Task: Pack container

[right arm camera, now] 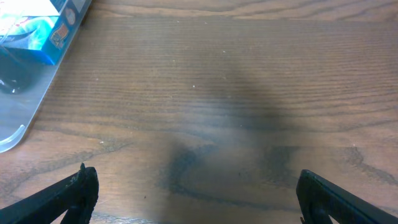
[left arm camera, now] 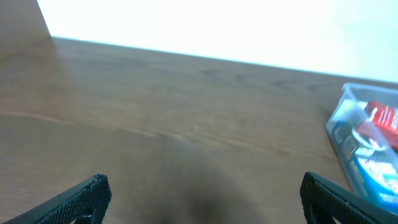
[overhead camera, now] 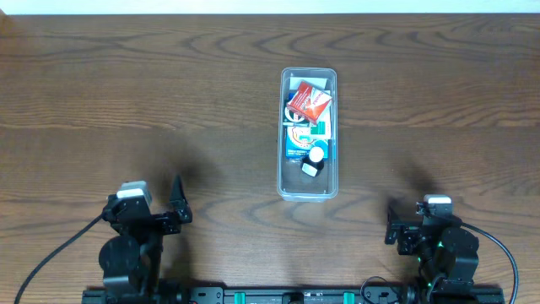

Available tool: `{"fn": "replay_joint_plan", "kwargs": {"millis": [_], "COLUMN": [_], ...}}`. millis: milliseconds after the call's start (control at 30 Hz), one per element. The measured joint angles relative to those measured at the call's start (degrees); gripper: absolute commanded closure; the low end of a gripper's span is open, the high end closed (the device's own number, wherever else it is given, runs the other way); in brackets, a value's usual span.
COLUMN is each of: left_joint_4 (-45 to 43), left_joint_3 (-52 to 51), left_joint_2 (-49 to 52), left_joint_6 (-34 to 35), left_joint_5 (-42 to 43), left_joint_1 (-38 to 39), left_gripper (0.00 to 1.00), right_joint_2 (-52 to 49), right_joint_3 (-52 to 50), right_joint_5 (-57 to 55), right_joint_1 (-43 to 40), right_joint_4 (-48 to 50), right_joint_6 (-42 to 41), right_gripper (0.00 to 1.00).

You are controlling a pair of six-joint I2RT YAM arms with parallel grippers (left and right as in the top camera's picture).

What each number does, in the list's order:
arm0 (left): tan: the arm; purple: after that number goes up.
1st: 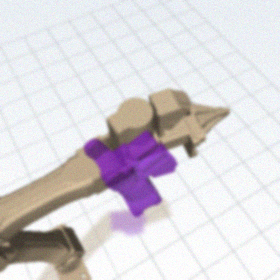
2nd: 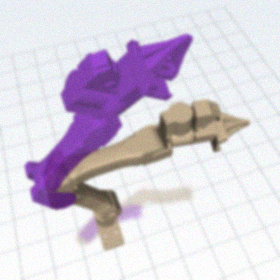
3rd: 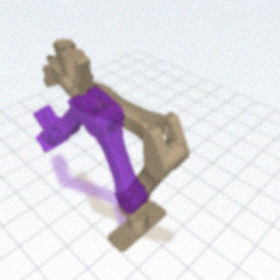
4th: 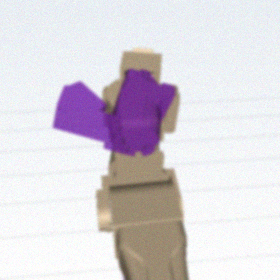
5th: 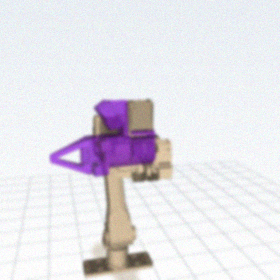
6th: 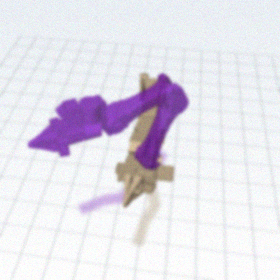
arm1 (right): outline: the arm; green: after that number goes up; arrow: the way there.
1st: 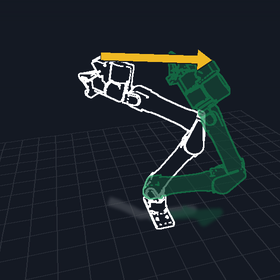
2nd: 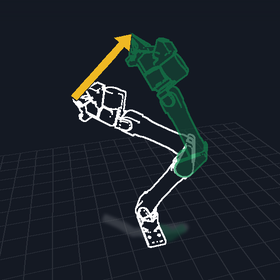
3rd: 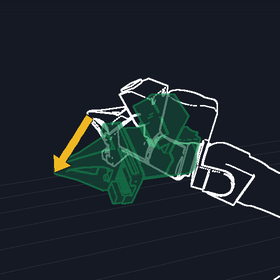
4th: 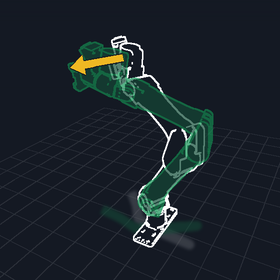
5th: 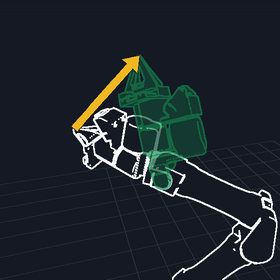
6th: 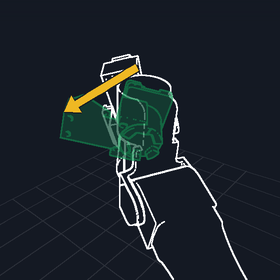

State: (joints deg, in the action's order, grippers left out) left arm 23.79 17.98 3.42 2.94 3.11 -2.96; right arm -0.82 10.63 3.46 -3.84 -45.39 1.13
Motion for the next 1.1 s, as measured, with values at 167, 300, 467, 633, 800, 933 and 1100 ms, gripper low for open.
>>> {"fn": "replay_joint_plan", "kwargs": {"millis": [167,300,467,633,800,933,1100], "left_joint_4": [1.25,2.05,2.99,2.80,1.55,1.53,1.53], "left_joint_3": [-0.39,-1.36,-3.58,-7.15,-9.62,-9.62,-9.62], "left_joint_2": [-2.78,-2.84,-2.84,-2.84,-2.84,-2.84,-2.84], "left_joint_6": [0.02,0.02,0.02,0.02,0.02,0.02,0.02], "left_joint_5": [-0.02,-0.02,0.00,0.00,0.00,0.02,0.02], "left_joint_1": [0.00,0.00,0.00,0.04,1.03,1.57,1.57], "left_gripper": [0.02,0.02,0.02,0.02,0.02,0.02,0.02], "right_joint_2": [0.00,0.00,0.00,0.00,0.02,0.04,0.07], "right_joint_3": [0.00,0.00,0.00,0.00,0.00,0.00,0.00], "right_joint_5": [0.00,0.00,0.00,0.00,0.00,0.00,0.00], "right_joint_1": [0.00,0.00,0.00,0.00,0.00,0.00,0.00], "right_joint_4": [0.00,-0.02,0.00,0.00,0.00,0.00,0.00], "right_joint_6": [0.00,0.00,0.00,0.00,0.00,0.00,0.00], "right_gripper": [0.01,0.01,0.01,0.01,0.01,0.01,0.01]}}
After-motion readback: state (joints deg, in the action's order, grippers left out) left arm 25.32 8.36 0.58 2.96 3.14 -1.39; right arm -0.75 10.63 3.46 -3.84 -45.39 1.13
